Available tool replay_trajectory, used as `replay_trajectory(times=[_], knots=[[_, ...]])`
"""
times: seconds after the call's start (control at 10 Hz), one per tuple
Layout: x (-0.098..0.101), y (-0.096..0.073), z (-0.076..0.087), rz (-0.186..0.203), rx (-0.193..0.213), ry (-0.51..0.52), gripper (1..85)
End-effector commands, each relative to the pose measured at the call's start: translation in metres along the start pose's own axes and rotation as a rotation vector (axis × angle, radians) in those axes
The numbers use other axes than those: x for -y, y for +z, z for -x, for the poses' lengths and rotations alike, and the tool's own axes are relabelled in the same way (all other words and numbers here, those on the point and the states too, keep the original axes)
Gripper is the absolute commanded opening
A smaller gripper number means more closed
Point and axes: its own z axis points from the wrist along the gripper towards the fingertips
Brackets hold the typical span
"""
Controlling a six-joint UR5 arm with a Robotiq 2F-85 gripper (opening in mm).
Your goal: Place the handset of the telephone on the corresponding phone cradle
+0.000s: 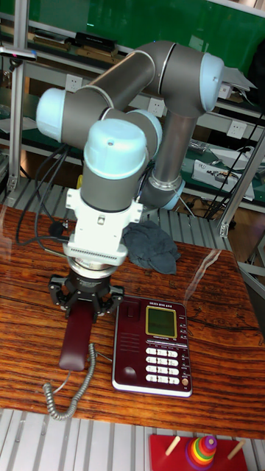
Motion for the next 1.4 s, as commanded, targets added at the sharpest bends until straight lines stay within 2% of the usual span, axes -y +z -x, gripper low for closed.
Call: replay_trajectory(times=[0.0,0.5,1.0,1.3], knots=[[-0.017,-0.005,-0.002,0.001,0.002,0.027,34.0],[-0.032,-0.011,-0.005,-0.012,-0.007,0.048,32.0],[-0.052,-0.001,-0.006,0.001,0.011,0.071,31.3],[-0.068,-0.009,-0.007,0.014,0.006,0.084,31.3]])
